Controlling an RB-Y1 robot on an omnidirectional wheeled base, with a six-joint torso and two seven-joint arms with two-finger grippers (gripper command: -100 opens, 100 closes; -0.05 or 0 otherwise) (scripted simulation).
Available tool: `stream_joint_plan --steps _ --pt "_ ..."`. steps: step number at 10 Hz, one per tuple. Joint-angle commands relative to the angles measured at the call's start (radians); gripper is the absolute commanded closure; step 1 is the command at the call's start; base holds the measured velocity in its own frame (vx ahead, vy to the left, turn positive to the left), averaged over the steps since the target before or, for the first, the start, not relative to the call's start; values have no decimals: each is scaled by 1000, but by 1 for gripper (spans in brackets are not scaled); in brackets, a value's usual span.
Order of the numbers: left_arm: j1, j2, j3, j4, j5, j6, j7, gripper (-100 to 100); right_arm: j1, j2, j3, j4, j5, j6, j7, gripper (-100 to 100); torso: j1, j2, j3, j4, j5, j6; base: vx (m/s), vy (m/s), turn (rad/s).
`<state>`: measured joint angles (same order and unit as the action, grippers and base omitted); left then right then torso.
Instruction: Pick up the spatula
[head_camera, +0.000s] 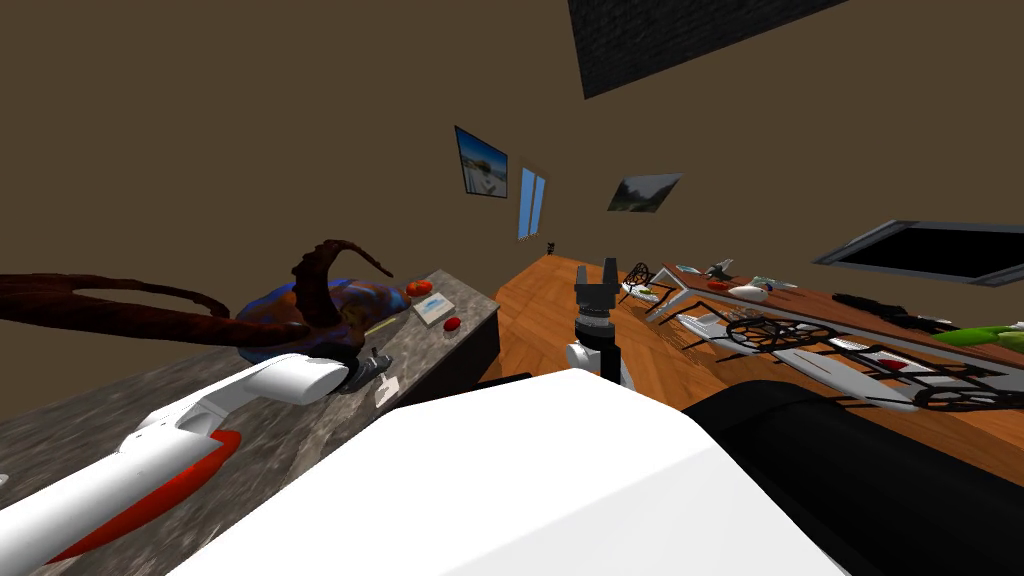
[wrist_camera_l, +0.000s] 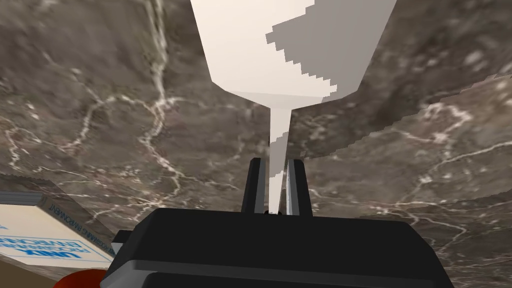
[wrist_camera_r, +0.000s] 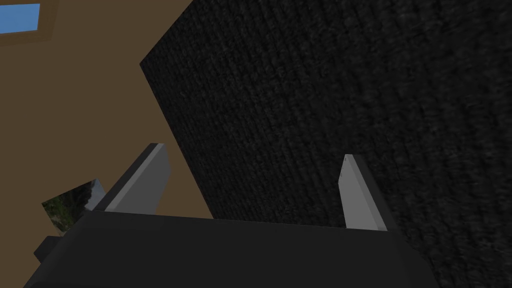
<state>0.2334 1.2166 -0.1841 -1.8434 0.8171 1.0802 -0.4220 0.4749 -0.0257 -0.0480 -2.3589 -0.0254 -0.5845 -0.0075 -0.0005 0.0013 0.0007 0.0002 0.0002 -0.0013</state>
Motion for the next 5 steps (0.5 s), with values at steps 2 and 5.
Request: stream_joint_plan --steps 2,5 --pt "0 21 12 -28 18 17 6 100 0 0 0 0 0 0 0 0 0 0 0 0 0 0 -4 -6 45" --pt "5 29 17 -39 23 18 7 0 0 0 0 0 0 0 0 0 -1 1 1 0 0 0 -11 -13 55"
